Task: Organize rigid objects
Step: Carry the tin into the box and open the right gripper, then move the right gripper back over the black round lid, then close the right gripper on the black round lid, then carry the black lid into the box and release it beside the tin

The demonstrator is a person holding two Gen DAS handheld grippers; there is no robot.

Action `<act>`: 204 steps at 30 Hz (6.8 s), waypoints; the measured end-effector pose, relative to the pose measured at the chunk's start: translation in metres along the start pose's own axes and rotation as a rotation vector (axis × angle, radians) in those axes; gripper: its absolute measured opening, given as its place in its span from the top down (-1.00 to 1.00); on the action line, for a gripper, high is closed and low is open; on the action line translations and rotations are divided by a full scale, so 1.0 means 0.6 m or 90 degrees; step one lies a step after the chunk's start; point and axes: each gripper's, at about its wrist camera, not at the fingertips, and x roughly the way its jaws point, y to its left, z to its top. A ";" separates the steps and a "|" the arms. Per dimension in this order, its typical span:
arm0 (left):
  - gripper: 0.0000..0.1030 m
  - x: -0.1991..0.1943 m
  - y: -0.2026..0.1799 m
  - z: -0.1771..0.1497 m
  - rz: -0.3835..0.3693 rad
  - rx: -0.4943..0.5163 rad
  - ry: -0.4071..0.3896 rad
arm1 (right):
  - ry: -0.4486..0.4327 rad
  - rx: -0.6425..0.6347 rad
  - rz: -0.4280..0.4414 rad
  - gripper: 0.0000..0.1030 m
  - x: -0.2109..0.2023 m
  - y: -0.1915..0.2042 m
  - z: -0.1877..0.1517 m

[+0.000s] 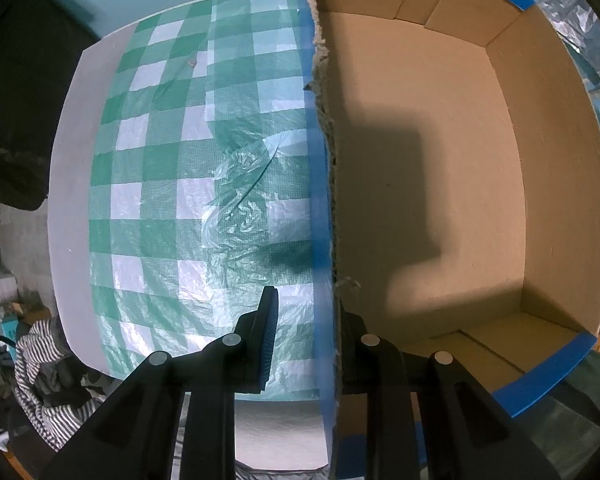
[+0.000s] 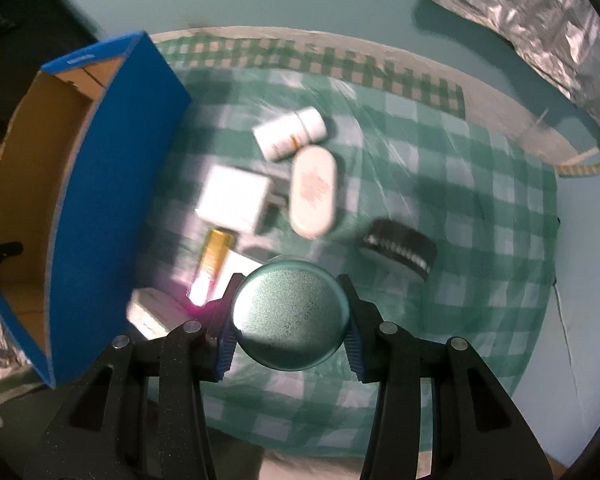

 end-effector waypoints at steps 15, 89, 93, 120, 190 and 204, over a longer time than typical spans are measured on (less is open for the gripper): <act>0.55 0.007 -0.004 -0.007 -0.001 0.010 0.008 | -0.039 -0.066 0.062 0.14 -0.065 0.084 0.101; 0.55 0.032 0.008 -0.022 0.007 0.017 0.014 | -0.034 -0.155 0.059 -0.21 -0.101 0.209 0.184; 0.55 0.031 0.008 -0.020 0.008 0.019 0.014 | -0.042 -0.141 0.050 -0.23 -0.120 0.182 0.173; 0.55 0.031 -0.004 -0.028 0.013 0.031 0.023 | 0.006 0.078 0.003 -0.50 -0.085 -0.084 0.055; 0.55 0.041 -0.005 -0.034 0.000 0.045 0.033 | 0.079 0.045 0.088 -0.21 -0.017 -0.039 0.109; 0.55 0.044 -0.010 -0.035 0.000 0.049 0.032 | 0.047 -0.094 0.106 -0.21 -0.064 0.105 0.196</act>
